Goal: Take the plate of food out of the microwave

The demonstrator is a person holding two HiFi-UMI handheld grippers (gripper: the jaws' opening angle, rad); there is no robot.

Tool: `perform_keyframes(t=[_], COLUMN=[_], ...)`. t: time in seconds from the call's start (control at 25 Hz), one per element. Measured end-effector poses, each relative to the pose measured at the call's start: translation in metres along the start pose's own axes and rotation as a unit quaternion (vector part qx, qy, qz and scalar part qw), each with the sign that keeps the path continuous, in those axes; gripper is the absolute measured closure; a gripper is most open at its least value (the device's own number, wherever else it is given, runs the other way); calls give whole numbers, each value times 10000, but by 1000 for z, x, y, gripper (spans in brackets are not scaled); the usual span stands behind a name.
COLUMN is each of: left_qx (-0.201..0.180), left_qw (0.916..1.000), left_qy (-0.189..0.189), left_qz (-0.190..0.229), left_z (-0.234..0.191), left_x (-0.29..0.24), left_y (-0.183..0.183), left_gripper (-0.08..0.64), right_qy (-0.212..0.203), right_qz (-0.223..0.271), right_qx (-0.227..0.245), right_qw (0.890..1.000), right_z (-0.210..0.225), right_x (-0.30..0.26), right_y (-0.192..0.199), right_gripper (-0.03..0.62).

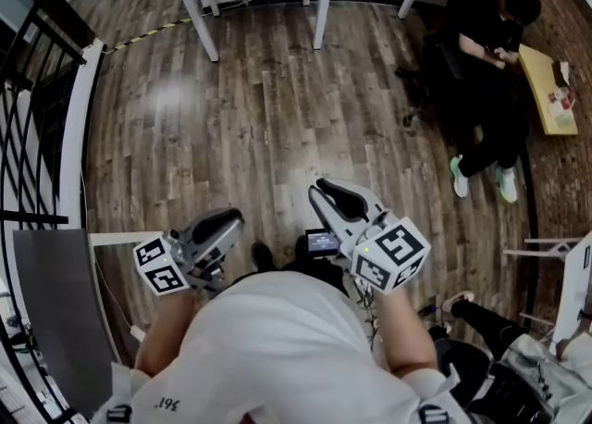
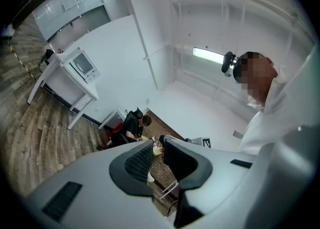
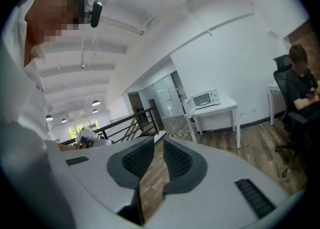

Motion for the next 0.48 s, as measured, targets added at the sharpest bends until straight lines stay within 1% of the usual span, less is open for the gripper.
perform_keyframes(t=[0.12,0.2,0.48], left_qx=[71,108,134], left_qw=[9999,9999,9996], left_qy=[-50,-77,-182], left_qz=[63,85,178], left_z=[-3,-5,-10], left_x=[2,4,1], left_y=[-3,-4,-11], left_gripper=[479,479,480], right_qy=[-123,-121,91], right_qz=[462,619,946], right_qx=[-507,-728,-1024], right_qw=[9976,9953,9902], right_z=[2,5,25], right_x=[-5,-5,5], right_y=[3,4,-5], right_gripper=[534,534,534])
Point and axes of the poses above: the fingertips, and each gripper's own axes: x backward along the fingers, z to its right, y out of its underside, the point moved 5 cm from there along x, backward along the fingers, and after that the axes turned 11 degrees about -y, right-handed, at the moved point
